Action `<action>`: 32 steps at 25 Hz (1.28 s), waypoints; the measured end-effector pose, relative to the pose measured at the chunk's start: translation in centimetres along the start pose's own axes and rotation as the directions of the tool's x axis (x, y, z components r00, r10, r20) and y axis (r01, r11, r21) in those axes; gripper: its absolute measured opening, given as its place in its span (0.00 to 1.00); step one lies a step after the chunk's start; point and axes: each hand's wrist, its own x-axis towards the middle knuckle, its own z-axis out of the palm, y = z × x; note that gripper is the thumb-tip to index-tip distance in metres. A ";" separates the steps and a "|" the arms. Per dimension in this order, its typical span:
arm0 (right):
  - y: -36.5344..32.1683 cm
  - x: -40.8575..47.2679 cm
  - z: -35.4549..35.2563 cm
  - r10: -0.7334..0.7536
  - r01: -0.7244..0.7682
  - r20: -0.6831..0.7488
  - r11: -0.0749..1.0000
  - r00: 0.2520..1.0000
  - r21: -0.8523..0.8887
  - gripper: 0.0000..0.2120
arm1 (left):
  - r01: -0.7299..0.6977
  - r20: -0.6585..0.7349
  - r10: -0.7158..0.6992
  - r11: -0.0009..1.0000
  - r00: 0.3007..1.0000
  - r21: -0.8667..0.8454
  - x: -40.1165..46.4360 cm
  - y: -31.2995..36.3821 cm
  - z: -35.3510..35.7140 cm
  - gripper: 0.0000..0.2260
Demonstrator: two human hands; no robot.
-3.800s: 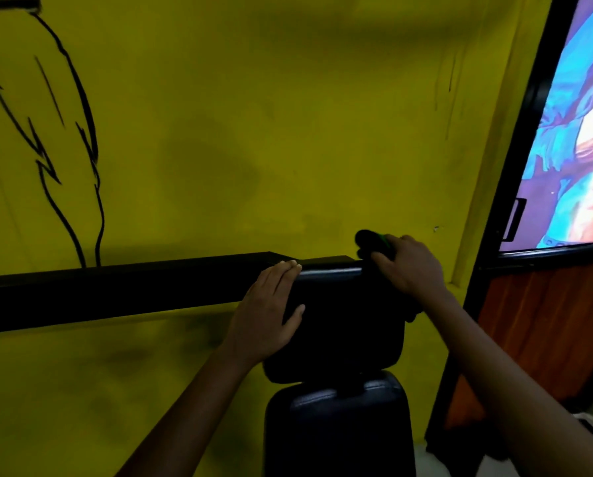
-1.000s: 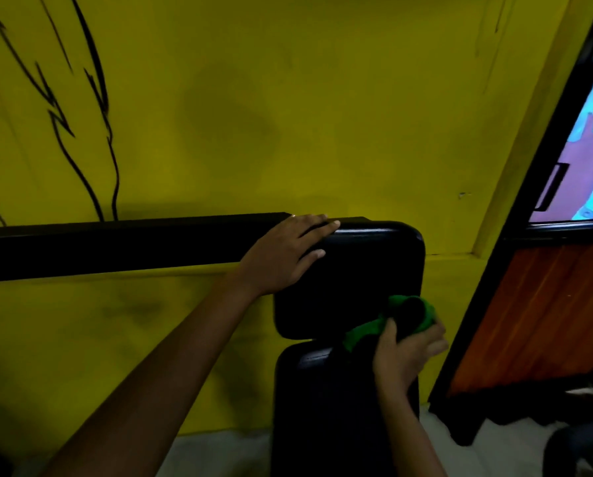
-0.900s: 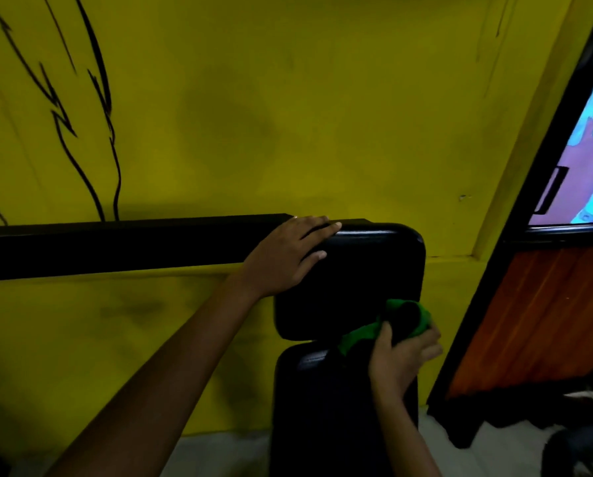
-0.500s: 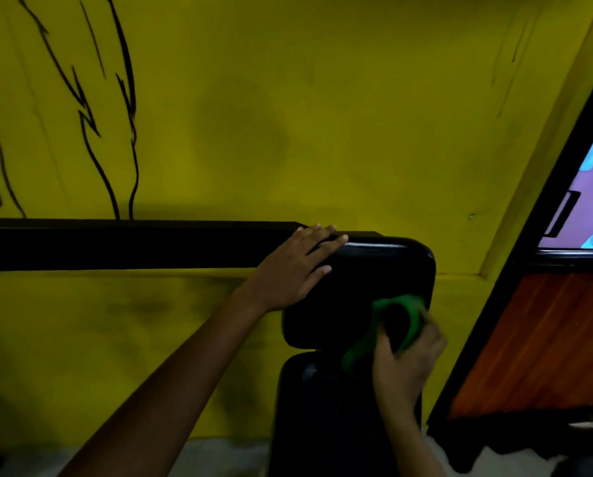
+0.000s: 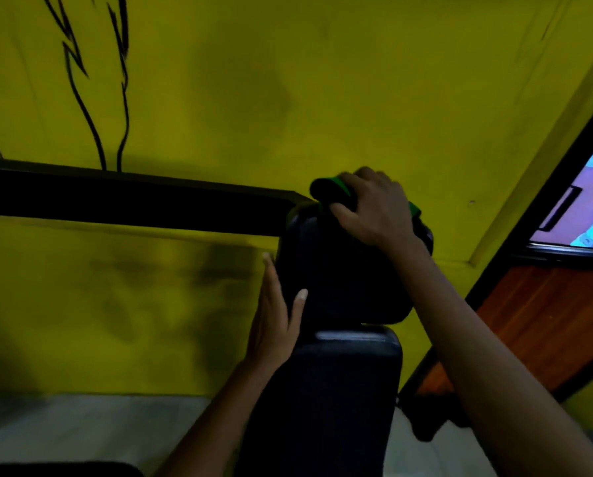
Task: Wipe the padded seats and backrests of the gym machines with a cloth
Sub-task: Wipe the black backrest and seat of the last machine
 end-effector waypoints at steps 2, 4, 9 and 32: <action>0.1 0.2 0.0 -0.082 0.082 0.016 0.997 0.996 0.014 0.35 | 0.174 0.038 -0.176 0.983 0.984 0.051 -2.8 -1.3 0.8 0.40; 0.7 -0.2 0.2 -0.101 0.101 -0.017 0.995 0.995 0.026 0.34 | 0.193 0.156 -0.213 0.972 0.964 0.135 -4.7 -2.2 0.6 0.46; -1.7 -0.4 0.8 -0.088 0.080 -0.090 0.993 0.992 -0.085 0.32 | 0.128 0.268 -0.172 0.977 0.948 0.173 -6.2 -3.4 0.1 0.35; -10.9 -7.6 7.8 -0.677 0.799 0.480 0.283 0.558 -0.530 0.18 | 0.197 0.424 -0.295 0.945 0.857 0.260 -8.1 -3.4 -2.2 0.34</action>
